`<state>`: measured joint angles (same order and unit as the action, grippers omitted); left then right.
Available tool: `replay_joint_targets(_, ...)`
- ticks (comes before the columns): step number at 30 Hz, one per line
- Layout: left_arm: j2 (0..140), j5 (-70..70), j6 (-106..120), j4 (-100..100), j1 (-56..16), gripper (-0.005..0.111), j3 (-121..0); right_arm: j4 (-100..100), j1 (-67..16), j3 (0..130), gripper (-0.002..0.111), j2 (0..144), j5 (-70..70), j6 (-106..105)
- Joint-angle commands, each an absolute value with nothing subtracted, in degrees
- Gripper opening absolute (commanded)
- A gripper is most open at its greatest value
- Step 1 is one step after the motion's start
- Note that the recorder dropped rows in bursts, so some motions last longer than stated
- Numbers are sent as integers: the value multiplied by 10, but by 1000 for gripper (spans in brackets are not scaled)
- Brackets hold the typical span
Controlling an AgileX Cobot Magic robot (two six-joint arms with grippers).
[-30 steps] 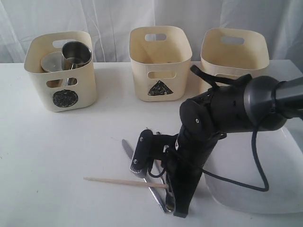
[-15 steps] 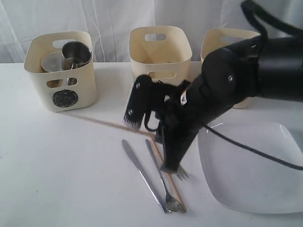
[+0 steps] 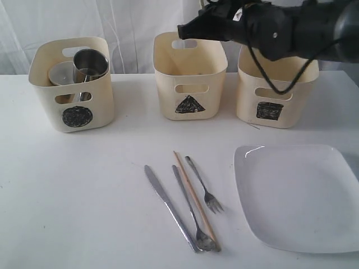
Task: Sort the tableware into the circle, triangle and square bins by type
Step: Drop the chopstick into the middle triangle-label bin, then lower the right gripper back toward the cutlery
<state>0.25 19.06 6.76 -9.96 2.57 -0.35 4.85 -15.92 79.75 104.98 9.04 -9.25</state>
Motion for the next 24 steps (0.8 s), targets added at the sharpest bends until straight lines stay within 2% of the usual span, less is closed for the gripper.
replay_joint_targets(1, 0, 197, 64, -106, 27, 0, 0, 47, -151, 876, 0, 1161, 178, -88)
replay_joint_targets(3, 0, 197, 64, -106, 27, 0, 0, 47, -151, 908, 2, 1196, 168, -88)
replay_joint_targets(8, 0, 197, 64, -106, 27, 0, 0, 47, -151, 916, 35, 1208, 132, -88)
replay_joint_targets(10, 0, 197, 64, -106, 27, 0, 0, 47, -151, 916, 40, 1208, 115, -88)
replay_joint_targets(13, 0, 197, 64, -106, 27, 0, 0, 47, -151, 916, 41, 1200, 72, -88)
replay_joint_targets(18, 0, 197, 64, -106, 27, 0, 0, 47, -151, 916, 41, 1140, -85, -89)
replay_joint_targets(24, 0, 197, 64, -106, 27, 0, 0, 117, -163, 916, 35, 1026, -369, -89)
